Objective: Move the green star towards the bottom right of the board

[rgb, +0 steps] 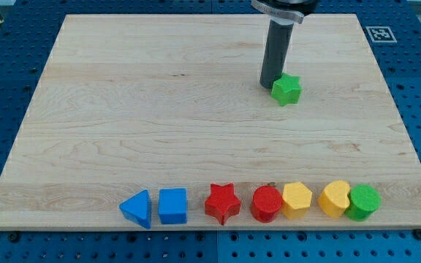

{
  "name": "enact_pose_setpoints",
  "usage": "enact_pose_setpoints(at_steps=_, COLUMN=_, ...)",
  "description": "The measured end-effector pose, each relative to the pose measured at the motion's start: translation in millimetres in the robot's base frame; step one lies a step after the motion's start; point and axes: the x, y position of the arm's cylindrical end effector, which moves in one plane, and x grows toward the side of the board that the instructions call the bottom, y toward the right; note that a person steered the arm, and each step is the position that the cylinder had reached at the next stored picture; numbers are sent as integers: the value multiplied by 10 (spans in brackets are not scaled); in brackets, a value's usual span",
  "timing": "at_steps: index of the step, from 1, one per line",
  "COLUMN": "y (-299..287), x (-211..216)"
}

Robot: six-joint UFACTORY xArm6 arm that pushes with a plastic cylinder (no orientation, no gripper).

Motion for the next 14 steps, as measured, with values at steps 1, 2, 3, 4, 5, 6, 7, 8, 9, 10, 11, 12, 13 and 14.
enact_pose_setpoints(at_steps=1, y=38, x=183)
enact_pose_setpoints(at_steps=2, y=115, x=264)
enact_pose_setpoints(at_steps=3, y=281, x=264)
enact_pose_setpoints(at_steps=4, y=469, x=246)
enact_pose_setpoints(at_steps=5, y=530, x=239)
enact_pose_setpoints(at_steps=6, y=530, x=239)
enact_pose_setpoints(at_steps=7, y=645, x=338)
enact_pose_setpoints(at_steps=8, y=720, x=366)
enact_pose_setpoints(at_steps=9, y=705, x=40)
enact_pose_setpoints(at_steps=10, y=969, x=71)
enact_pose_setpoints(at_steps=11, y=1201, x=285)
enact_pose_setpoints(at_steps=12, y=1196, x=302)
enact_pose_setpoints(at_steps=13, y=1014, x=314)
enact_pose_setpoints(at_steps=14, y=874, x=330)
